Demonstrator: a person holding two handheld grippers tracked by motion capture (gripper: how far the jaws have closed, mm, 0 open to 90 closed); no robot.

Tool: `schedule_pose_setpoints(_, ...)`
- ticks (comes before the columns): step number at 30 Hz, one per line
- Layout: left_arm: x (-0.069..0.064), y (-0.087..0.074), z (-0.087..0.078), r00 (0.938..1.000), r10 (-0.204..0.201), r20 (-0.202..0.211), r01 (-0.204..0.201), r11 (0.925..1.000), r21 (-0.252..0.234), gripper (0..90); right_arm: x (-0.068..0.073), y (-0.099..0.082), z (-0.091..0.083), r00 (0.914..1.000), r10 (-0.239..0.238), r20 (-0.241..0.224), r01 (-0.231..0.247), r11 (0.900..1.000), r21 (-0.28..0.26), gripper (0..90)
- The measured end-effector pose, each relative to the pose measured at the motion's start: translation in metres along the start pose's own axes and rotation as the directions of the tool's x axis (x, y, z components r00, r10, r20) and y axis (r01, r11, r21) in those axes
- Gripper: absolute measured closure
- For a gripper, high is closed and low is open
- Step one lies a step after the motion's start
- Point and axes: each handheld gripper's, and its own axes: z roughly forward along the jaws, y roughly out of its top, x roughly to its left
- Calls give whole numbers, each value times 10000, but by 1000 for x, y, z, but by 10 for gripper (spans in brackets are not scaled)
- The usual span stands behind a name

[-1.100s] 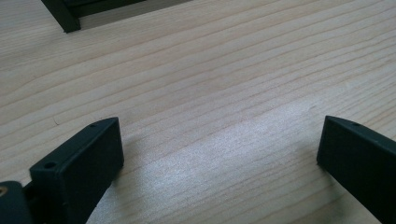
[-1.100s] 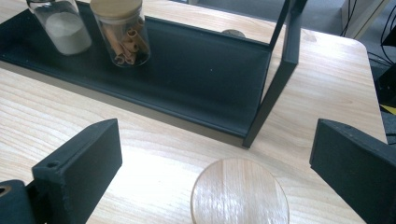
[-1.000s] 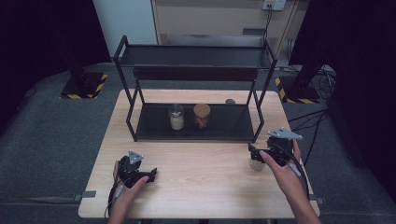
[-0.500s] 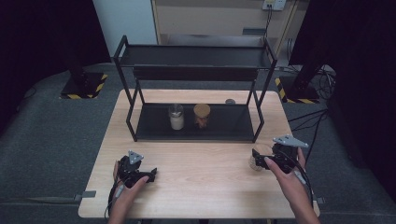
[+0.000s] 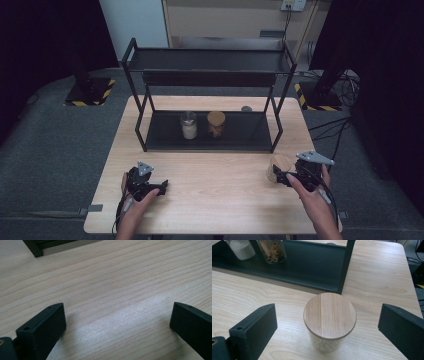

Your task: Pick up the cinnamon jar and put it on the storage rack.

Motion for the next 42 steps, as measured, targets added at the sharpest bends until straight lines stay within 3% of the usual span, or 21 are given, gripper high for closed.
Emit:
schedule_pose_setpoints(15,0,0,0,10000,-3,-3,3,10000,-1,0,1,-14,4,10000,9,-16,-9,9998,186,20)
schedule_pose_setpoints(42,0,0,0,10000,-1,-3,1,10000,2,0,-6,-40,17,9989,457,29,-458,9965,704,23)
